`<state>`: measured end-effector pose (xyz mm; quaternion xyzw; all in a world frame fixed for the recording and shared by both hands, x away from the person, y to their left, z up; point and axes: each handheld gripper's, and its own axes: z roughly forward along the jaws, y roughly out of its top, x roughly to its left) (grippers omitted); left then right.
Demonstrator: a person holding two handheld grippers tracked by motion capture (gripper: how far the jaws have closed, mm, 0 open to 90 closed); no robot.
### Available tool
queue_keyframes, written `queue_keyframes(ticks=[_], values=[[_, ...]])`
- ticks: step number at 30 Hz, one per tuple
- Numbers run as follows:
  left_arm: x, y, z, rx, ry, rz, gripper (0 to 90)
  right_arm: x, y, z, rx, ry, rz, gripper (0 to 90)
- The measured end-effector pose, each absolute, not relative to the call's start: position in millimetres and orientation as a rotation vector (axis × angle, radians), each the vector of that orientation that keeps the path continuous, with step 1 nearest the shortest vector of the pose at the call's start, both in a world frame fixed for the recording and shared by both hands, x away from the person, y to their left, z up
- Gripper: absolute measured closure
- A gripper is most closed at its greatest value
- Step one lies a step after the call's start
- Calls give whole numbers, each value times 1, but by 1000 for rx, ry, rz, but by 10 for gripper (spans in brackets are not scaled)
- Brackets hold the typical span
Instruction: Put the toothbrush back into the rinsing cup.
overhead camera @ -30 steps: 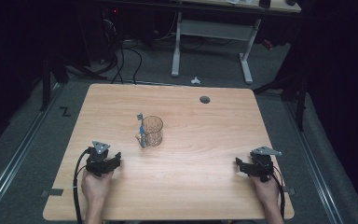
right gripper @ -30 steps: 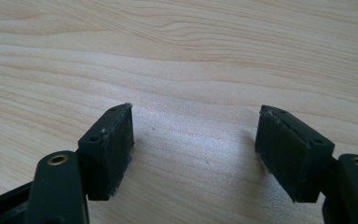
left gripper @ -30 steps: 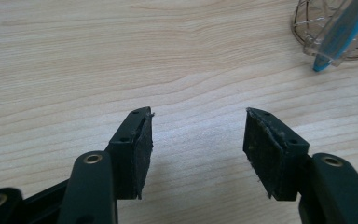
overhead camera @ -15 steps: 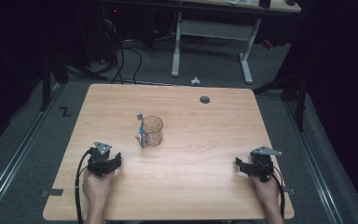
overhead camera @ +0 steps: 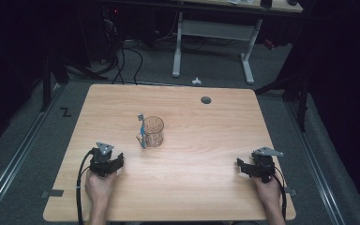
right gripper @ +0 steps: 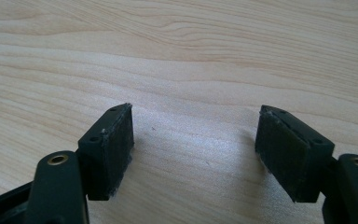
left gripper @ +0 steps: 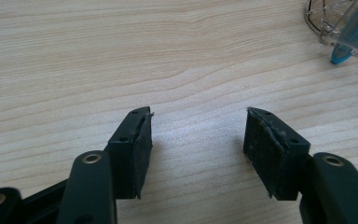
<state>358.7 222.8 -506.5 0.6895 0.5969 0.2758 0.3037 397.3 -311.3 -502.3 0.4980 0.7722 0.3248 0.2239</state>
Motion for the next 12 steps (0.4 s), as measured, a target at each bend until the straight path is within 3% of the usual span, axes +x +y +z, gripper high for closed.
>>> queue_keyframes(ticks=[12], values=[[359,224,-509,1802,1582,705,360,397,-311,-502,1374,2132,896,284]])
